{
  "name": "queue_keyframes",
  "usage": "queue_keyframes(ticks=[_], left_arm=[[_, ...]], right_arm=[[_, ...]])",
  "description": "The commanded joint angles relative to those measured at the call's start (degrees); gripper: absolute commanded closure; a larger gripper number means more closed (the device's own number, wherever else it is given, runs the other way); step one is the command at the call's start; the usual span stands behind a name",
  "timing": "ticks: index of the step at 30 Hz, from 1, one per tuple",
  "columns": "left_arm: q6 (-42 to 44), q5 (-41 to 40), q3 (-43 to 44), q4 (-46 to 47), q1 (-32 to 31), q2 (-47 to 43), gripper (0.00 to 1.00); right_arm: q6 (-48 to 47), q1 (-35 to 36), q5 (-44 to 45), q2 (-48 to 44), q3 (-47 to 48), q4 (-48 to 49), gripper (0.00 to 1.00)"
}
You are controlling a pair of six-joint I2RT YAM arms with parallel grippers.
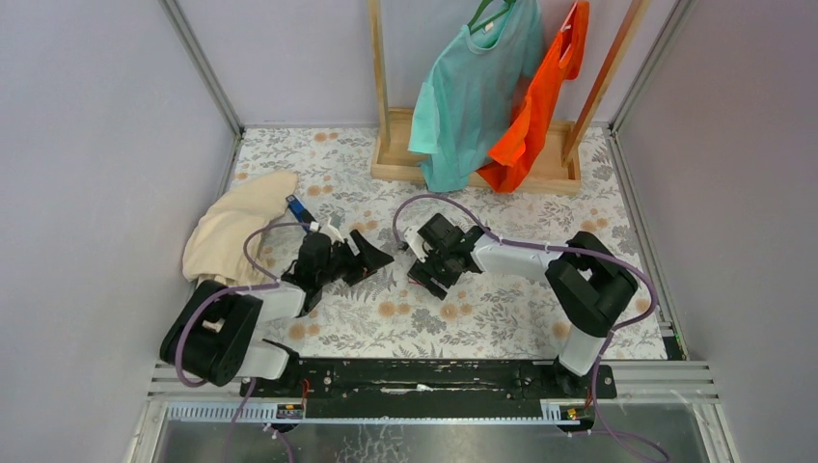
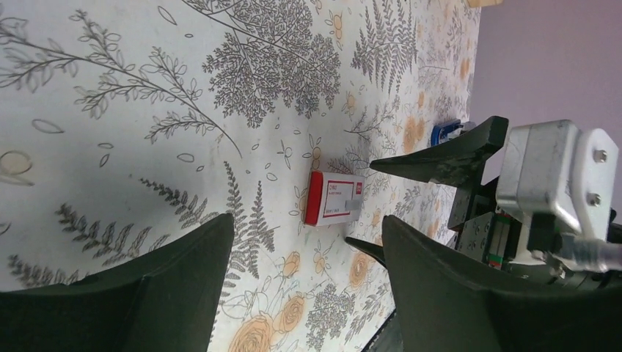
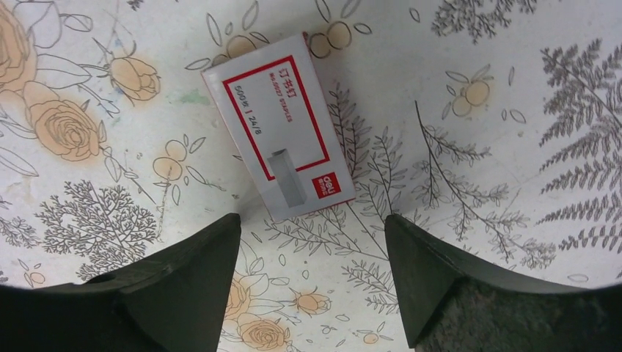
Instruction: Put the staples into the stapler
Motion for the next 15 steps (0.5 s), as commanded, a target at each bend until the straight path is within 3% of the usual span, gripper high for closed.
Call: queue_keyframes(ticks=[1, 7, 15], left_arm=[[-1.7, 4.6, -0.3, 13.1, -0.5, 5.2, 0.22], [-3.1, 8.5, 0.3, 20.1, -0.5, 13.1, 0.34], [-3.3, 10.9, 1.4, 23.5, -0.6, 18.6, 0.39]], right_arm=[[-5.3, -0.3, -2.9, 2.0, 3.4, -0.7, 0.21], [-7.7, -0.7, -5.8, 4.8, 5.3, -0.6, 0.26], [-9.6, -0.7, -7.4, 6.9, 5.9, -1.2, 0.33]])
